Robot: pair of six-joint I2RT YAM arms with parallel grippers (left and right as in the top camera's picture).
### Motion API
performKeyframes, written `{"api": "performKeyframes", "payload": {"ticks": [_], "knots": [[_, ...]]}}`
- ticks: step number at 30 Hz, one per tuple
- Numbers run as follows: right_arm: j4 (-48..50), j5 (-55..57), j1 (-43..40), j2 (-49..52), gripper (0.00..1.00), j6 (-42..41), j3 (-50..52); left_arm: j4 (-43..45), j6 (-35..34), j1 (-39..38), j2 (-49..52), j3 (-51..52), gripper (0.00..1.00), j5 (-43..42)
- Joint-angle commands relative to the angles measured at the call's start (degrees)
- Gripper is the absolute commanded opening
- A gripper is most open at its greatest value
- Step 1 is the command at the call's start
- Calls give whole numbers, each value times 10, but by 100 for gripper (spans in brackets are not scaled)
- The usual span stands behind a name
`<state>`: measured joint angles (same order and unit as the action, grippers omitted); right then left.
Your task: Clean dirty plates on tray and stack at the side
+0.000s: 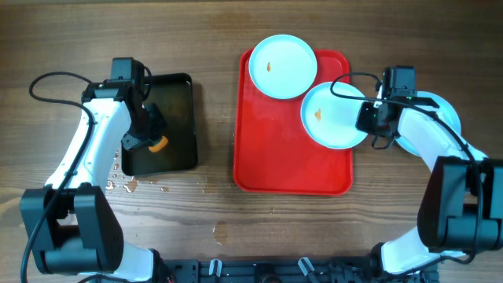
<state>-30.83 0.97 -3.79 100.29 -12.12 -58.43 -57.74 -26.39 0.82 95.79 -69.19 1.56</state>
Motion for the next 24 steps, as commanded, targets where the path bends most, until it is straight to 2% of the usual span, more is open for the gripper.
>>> {"api": "performKeyframes", "payload": {"ticks": [1,7,10,13,19,20,21,22,24], "knots": [[-35,3,2,-12,4,1,-12,3,7,2,-1,2,4,-5],[-137,-68,20,-118,4,2,-26,4,26,2,-1,2,4,-26],[-169,-70,52,-129,4,1,-26,3,38,2,-1,2,4,-41],[-162,-68,101,-122,4,-22,-8,3,38,2,-1,2,4,-41],[-137,-35,155,-91,5,-200,38,1,37,2,-1,2,4,-41],[-133,-45,156,-89,6,-202,41,1,37,2,-1,2,4,-41],[-133,-57,156,-88,14,-200,42,1,37,2,-1,2,4,-41],[-133,-61,156,-88,27,-187,42,1,38,2,-1,2,4,-41],[-127,-40,155,-88,32,-149,41,1,37,2,-1,2,4,-42]]}}
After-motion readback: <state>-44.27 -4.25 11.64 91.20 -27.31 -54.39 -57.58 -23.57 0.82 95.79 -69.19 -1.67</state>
